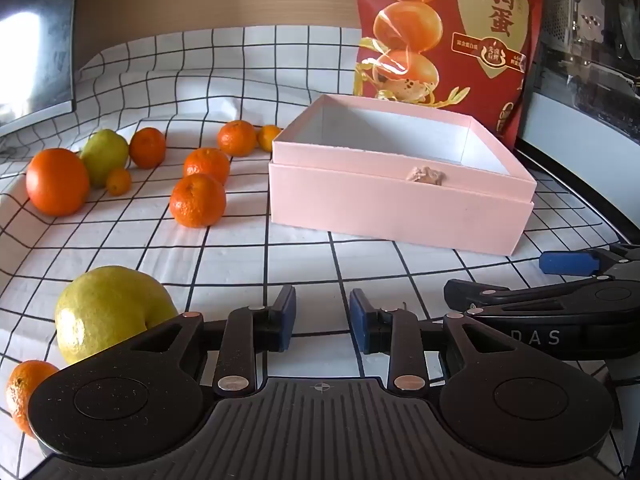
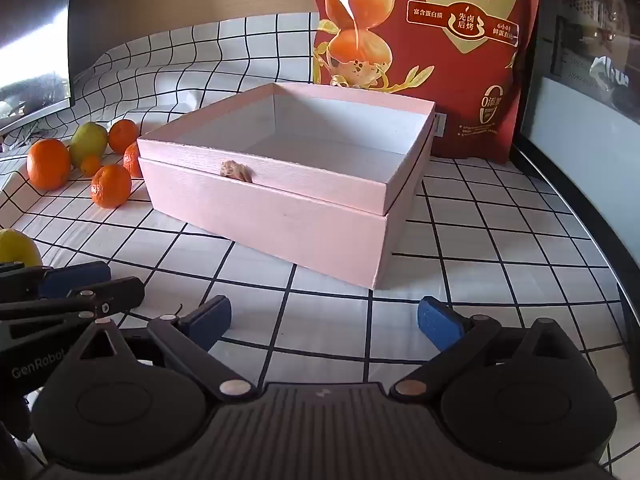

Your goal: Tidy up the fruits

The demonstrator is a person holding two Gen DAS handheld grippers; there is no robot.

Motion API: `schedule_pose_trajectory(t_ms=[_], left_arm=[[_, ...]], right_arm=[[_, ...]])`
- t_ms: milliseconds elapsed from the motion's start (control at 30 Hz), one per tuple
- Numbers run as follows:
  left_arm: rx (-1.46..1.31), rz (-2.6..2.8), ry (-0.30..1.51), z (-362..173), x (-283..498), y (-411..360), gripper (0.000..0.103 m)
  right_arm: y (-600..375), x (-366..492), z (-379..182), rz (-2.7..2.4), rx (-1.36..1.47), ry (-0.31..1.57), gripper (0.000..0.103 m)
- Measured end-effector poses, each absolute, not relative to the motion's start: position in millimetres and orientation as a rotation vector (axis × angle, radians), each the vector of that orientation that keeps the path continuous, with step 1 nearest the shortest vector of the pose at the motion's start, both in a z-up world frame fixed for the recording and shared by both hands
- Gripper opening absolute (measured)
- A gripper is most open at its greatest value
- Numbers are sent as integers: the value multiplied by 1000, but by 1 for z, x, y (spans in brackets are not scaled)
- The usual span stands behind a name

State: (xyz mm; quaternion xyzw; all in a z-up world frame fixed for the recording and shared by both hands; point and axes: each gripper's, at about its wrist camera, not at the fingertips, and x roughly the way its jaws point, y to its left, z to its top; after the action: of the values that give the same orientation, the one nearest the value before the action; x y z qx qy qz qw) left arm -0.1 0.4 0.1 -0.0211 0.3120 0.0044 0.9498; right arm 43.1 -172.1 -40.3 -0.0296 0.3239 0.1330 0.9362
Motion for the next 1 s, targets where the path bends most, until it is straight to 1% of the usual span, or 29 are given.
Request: schedule_pose_trajectory(t_ms=[1000], left_arm=[[-27, 14, 637, 0, 1, -1, 34]], right_arm=[[-172, 43, -41, 272, -60, 663, 100]])
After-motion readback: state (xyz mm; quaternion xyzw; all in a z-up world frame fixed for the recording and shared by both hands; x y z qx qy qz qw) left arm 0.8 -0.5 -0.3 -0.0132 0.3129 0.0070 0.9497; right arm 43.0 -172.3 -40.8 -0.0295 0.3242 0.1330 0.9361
